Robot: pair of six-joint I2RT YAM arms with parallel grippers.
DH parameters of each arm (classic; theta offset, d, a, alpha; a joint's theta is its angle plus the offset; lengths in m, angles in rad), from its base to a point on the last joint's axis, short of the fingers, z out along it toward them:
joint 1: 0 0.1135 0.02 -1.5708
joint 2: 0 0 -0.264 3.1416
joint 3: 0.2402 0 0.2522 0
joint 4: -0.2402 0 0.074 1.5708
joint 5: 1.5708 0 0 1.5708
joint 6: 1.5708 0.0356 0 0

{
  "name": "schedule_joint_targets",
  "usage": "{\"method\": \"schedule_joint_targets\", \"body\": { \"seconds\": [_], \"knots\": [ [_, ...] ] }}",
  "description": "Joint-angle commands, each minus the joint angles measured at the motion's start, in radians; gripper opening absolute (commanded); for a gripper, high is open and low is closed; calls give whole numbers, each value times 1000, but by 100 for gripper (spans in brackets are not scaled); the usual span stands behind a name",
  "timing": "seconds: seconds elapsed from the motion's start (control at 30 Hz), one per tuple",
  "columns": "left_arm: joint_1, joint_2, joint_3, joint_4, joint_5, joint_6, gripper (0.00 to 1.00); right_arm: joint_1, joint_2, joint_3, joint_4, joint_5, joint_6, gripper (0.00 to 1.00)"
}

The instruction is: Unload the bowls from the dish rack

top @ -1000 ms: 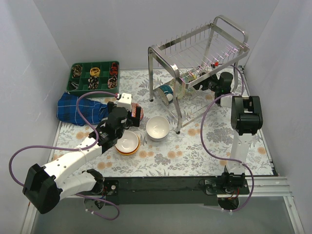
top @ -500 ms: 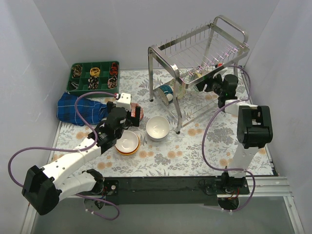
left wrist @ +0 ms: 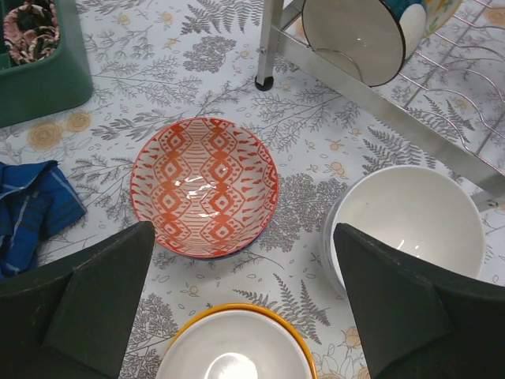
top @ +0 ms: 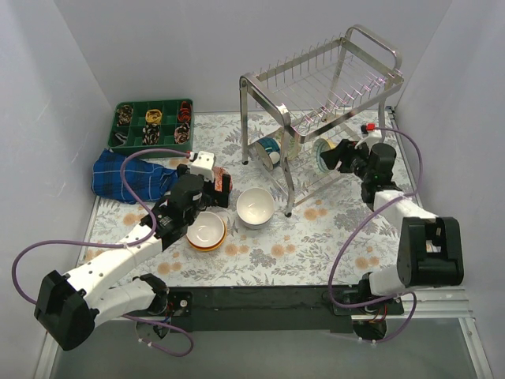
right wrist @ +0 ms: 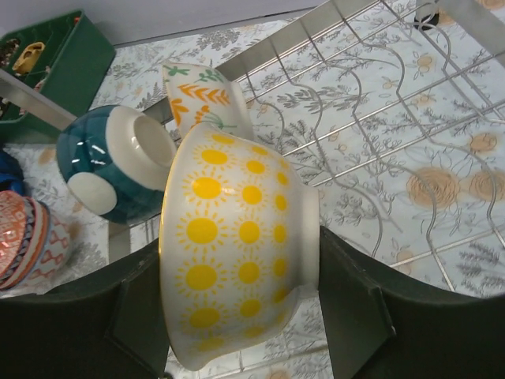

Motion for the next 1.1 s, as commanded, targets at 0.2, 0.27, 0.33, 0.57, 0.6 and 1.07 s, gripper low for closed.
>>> {"method": "schedule_joint_targets", "body": {
  "seconds": [0.2, 0.27, 0.33, 0.57, 0.6, 1.07],
  "knots": [
    [3, -6, 15, 20, 237, -78, 98, 0, -433, -213, -159, -1, 183, 12],
    [3, 2, 28, 28, 285, -136, 98, 1, -522, -274, -184, -45, 230, 13],
    [-3, 16, 36, 42, 346, -182, 98, 1, -610, -323, -192, -100, 273, 13],
    [-135, 71, 67, 60, 284, -308, 98, 7, -835, -498, -207, -295, 422, 13],
    [-188, 82, 71, 68, 246, -335, 98, 12, -870, -529, -207, -314, 451, 13],
    [-454, 341, 144, 168, 75, -512, 94, 49, -964, -692, -92, -533, 622, 13]
  ]
}}
